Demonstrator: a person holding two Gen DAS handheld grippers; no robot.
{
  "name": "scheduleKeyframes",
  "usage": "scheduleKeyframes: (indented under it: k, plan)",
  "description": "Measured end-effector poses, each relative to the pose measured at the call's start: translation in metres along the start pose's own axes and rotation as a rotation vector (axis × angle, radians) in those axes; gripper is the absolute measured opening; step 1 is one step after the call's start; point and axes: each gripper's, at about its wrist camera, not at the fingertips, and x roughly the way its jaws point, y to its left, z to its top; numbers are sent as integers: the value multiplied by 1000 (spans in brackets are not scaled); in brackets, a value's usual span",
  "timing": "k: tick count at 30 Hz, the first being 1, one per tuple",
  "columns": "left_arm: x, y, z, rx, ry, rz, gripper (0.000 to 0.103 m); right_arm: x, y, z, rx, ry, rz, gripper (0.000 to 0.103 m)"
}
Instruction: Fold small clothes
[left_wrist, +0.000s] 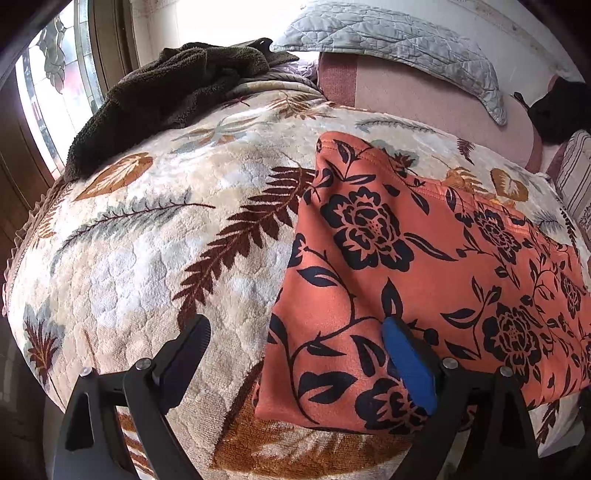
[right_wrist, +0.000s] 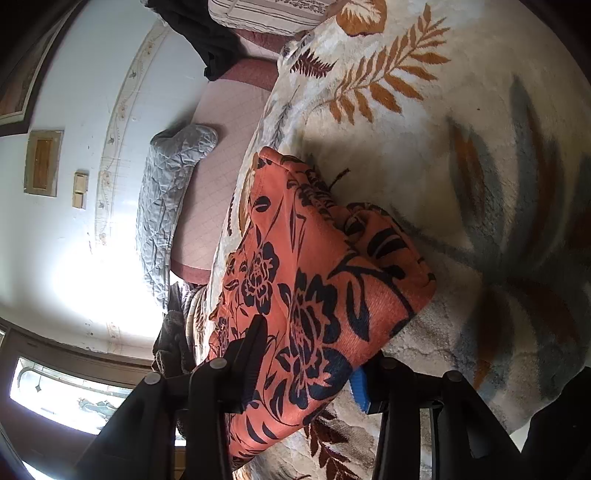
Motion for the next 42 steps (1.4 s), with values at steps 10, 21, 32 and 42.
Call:
scheduleKeyframes:
  k: [10, 21, 32, 42]
  plan:
    - [-7, 11, 6, -30, -45, 19, 94, 3, 2, -1, 2, 8, 6, 44]
    - [-11, 5, 5, -18, -65, 12, 94, 6, 2, -1, 7, 12, 20, 45]
    - [-13, 2, 4, 0, -80, 14, 94, 4, -2, 0, 22, 18, 39, 47]
    - [-13, 0, 4, 12, -83, 17, 94, 7, -1, 3, 44, 17, 64, 55]
